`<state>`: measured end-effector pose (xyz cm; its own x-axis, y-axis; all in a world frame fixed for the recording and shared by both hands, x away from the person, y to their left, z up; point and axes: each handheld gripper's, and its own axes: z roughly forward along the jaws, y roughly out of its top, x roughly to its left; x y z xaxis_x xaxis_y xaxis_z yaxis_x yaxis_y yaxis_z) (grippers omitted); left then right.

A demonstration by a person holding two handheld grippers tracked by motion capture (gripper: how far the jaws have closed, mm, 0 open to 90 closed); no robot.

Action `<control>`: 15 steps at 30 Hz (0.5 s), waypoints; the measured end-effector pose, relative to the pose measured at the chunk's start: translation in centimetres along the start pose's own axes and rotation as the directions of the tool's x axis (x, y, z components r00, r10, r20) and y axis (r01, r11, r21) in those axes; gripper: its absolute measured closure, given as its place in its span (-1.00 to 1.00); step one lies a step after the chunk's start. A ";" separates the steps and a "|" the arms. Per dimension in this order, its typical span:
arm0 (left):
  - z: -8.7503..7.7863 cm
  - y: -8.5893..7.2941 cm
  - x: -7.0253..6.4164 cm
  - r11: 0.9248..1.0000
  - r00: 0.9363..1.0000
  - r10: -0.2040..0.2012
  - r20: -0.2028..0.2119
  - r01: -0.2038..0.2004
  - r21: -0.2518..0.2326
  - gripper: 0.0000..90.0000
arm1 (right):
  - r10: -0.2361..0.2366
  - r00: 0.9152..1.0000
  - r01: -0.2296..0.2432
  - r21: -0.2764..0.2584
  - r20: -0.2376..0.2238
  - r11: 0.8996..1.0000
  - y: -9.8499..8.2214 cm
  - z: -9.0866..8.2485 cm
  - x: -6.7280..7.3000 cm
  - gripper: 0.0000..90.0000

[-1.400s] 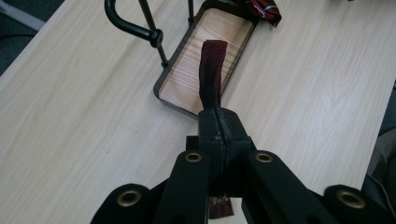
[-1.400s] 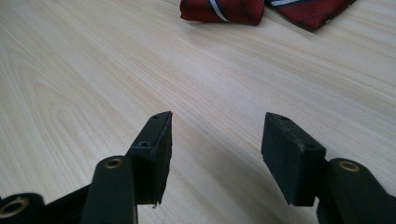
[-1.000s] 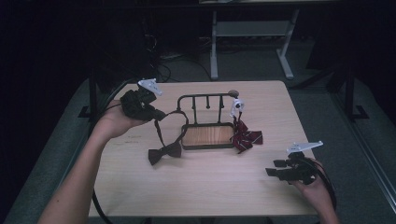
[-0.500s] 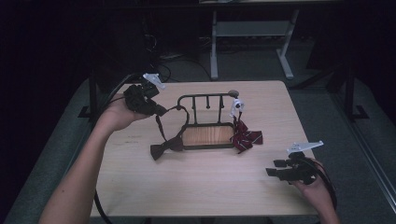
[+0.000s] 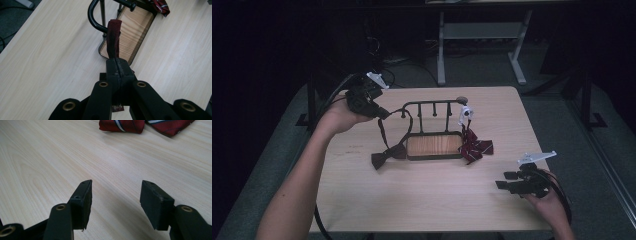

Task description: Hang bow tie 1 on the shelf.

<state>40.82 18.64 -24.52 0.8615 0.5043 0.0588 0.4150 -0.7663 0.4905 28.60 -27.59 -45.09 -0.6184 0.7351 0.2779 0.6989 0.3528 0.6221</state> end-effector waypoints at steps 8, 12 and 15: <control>0.1 0.2 0.8 1.000 1.000 -0.017 -0.009 0.017 0.000 0.99 | -0.003 1.000 0.003 -0.002 0.001 1.000 0.0 0.1 0.0 -0.05; 0.3 0.3 1.2 1.000 1.000 -0.028 -0.009 0.028 0.005 0.99 | -0.006 1.000 0.006 -0.003 0.000 1.000 0.1 0.1 0.0 -0.04; 0.4 0.5 1.5 0.999 0.999 -0.031 -0.014 0.031 0.011 0.99 | -0.011 1.000 0.011 -0.002 -0.002 1.000 0.1 0.2 0.0 -0.04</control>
<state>42.44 18.85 -24.57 0.8441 0.5332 0.0559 0.4446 -0.7544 0.4829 28.74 -27.46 -45.21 -0.6265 0.7301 0.2728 0.6916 0.3593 0.6266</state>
